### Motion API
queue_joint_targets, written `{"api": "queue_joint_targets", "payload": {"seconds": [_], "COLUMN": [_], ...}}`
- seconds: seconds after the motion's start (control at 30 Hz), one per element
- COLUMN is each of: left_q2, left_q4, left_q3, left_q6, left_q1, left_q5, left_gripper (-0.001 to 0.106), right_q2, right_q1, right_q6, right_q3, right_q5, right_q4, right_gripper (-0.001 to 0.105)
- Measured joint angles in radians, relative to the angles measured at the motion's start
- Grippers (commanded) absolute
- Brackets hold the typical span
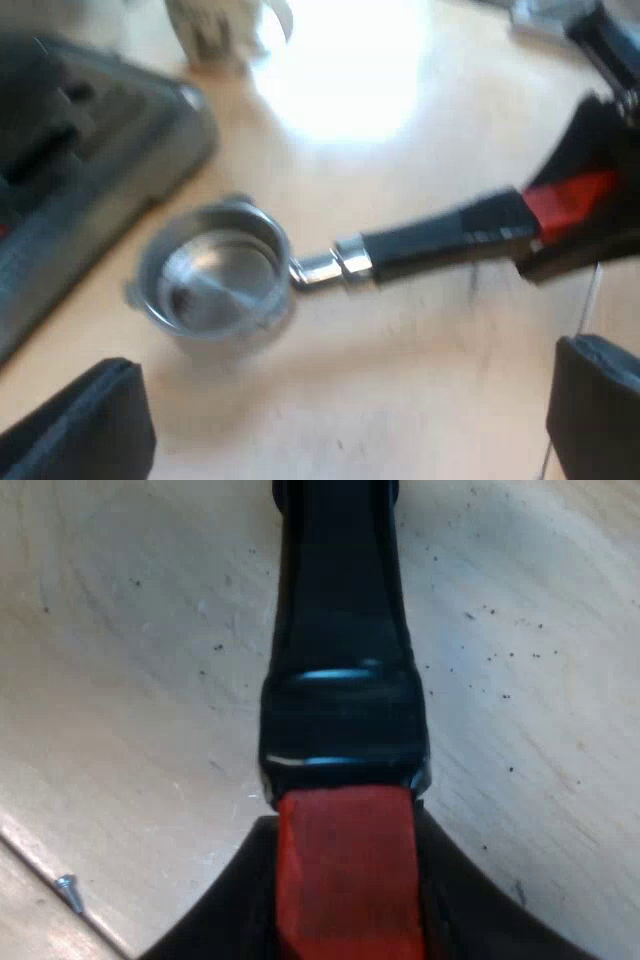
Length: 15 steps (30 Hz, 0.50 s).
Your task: Grind coffee beans and then tamp
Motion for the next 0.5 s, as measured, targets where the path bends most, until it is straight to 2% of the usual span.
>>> {"api": "queue_joint_targets", "payload": {"seconds": [0.17,0.37,0.5], "left_q2": [0.166,0.302,0.343], "left_q4": [0.005,-0.062,-0.097], "left_q3": [0.0,0.0,0.0], "left_q6": [0.037,0.041,0.041], "left_q1": [-0.046,-0.045,-0.045], "left_q5": [-0.102,-0.112,-0.11], "left_gripper": [0.082,0.082,0.082], "right_q2": [0.0,-0.001,0.033], "right_q1": [-0.074,-0.082,-0.082], "right_q6": [-0.006,-0.006,-0.008], "right_q3": [0.058,0.128,0.14], "right_q5": [-0.029,-0.091,-0.107], "right_q4": [-0.036,-0.095,-0.139], "right_gripper": [0.0,0.0,0.0]}}
